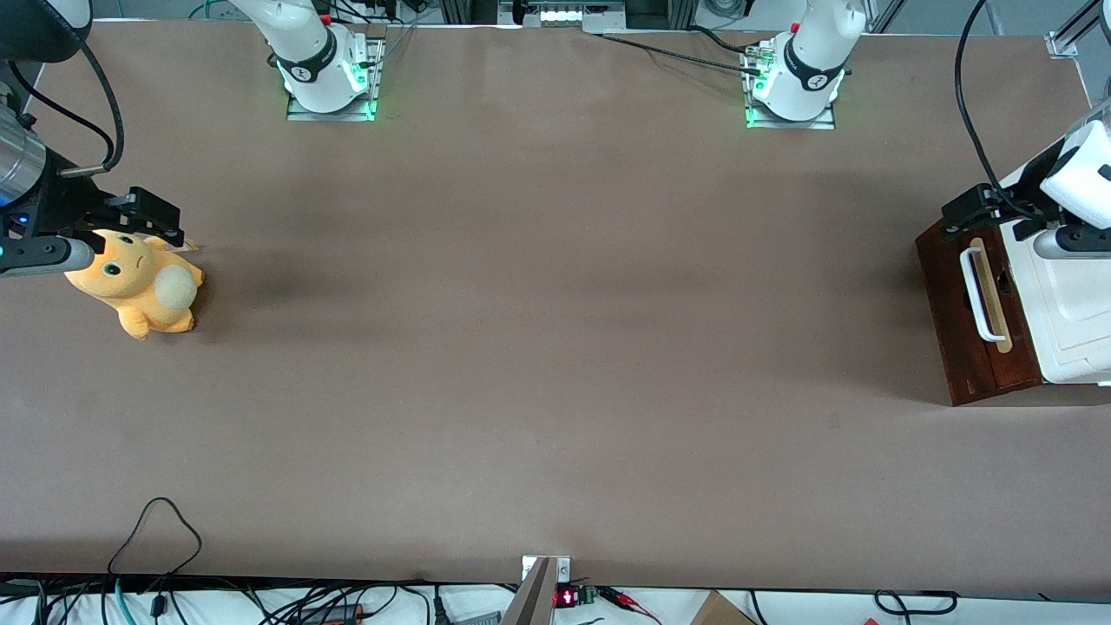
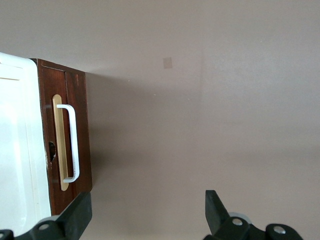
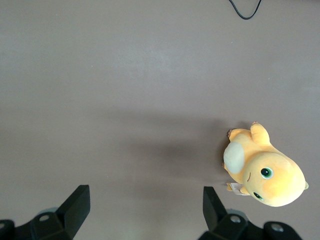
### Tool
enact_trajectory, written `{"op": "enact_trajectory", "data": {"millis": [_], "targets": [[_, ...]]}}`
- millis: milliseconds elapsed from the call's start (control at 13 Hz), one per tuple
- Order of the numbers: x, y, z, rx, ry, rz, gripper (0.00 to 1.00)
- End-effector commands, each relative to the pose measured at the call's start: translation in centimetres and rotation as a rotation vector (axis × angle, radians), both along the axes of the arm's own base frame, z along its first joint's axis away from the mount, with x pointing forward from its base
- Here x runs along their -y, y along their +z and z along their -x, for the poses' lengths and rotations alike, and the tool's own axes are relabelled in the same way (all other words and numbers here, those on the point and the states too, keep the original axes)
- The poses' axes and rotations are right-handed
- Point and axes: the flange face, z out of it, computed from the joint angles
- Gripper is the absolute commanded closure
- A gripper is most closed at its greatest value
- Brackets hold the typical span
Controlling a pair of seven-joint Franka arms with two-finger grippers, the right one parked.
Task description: Open lower drawer with left arm only
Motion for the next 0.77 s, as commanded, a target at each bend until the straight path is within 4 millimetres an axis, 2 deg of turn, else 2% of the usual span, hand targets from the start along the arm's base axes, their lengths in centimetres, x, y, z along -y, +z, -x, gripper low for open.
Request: {"op": "enact_trajectory", "data": {"millis": [0, 692], "targets": [[0.05, 0.96, 0.62, -0.024, -0.026, 0.014, 0.0], [-0.22, 0.82, 0.78, -0.046, -0.036, 0.012, 0.0]]}}
